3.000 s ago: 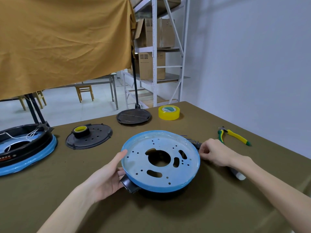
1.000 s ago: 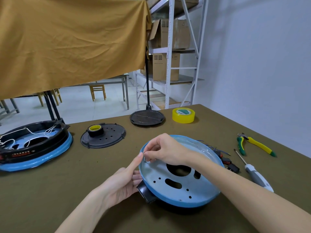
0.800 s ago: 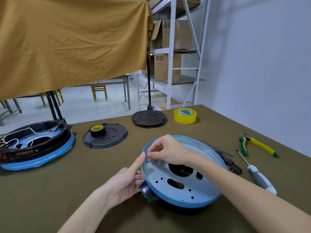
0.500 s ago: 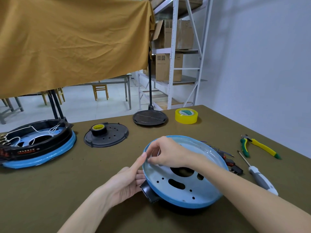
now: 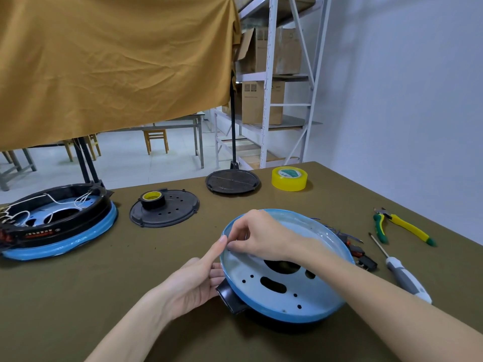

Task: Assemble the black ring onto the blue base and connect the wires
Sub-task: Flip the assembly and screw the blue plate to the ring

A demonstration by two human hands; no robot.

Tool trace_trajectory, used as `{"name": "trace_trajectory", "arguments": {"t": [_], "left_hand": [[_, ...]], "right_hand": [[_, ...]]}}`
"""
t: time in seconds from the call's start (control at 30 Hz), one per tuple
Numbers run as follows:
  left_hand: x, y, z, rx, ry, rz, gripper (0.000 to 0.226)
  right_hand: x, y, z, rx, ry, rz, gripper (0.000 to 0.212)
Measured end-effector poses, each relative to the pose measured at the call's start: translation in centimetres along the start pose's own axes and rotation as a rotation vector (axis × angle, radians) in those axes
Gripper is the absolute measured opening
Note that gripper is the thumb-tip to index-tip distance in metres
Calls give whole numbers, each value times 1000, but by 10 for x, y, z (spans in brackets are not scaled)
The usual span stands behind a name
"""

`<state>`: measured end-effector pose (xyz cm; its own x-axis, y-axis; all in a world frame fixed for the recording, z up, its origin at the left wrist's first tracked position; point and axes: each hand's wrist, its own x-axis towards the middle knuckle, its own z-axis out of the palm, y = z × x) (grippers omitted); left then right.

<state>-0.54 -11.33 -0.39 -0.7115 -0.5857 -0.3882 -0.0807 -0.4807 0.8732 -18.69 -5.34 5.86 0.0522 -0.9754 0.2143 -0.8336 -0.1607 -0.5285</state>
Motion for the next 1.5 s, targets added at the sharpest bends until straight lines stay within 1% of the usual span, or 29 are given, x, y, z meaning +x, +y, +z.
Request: {"name": "trace_trajectory", "arguments": {"t": [0.17, 0.33, 0.5, 0.63, 0.73, 0.8, 0.83, 0.93, 1.0, 1.07, 1.17, 1.27, 1.3, 1.4, 1.5], "left_hand": [[3, -1, 0, 27, 8, -2, 94], [0, 0, 1, 36, 0, -9, 90], [1, -1, 0, 25, 29, -15, 93], [1, -1, 0, 46, 10, -9, 94], [0, -1, 0, 42, 11, -7, 99], [0, -1, 0, 32, 12, -2, 97], [-1, 0, 1, 30, 14, 2, 95], [-2, 0, 1, 25, 18, 11, 90], [-1, 1, 1, 23, 8, 15, 89], [-1, 1, 1, 36, 2, 19, 88], [-1, 1, 0, 54, 3, 19, 88], [-1, 1, 0, 84, -13, 19, 92], [0, 0, -1, 88, -19, 22, 93], [1, 0, -2, 85, -37, 23, 93], [0, 0, -4, 94, -42, 18, 91]], "right_hand": [[3, -1, 0, -33, -6, 9, 9], [1, -3, 2, -60, 23, -1, 7], [-4, -4, 3, -69, 34, 4, 8], [-10, -6, 2, -99, 36, 16, 9], [-20, -5, 4, -98, 52, -5, 25], [-28, -1, 4, -147, 102, -17, 34], [-31, 0, 3, -171, 100, -28, 36], [-35, -4, 5, -237, 33, -98, 26], [-36, -5, 6, -270, 68, -120, 25], [-37, -3, 6, -282, 114, -117, 28], [-38, -4, 8, -320, 61, -108, 25], [-40, -5, 8, -296, 114, -117, 28], [-40, -5, 8, -300, 106, -127, 30], [-40, -6, 10, -344, 76, -153, 24], [-37, -5, 14, -248, 115, -82, 23]]}}
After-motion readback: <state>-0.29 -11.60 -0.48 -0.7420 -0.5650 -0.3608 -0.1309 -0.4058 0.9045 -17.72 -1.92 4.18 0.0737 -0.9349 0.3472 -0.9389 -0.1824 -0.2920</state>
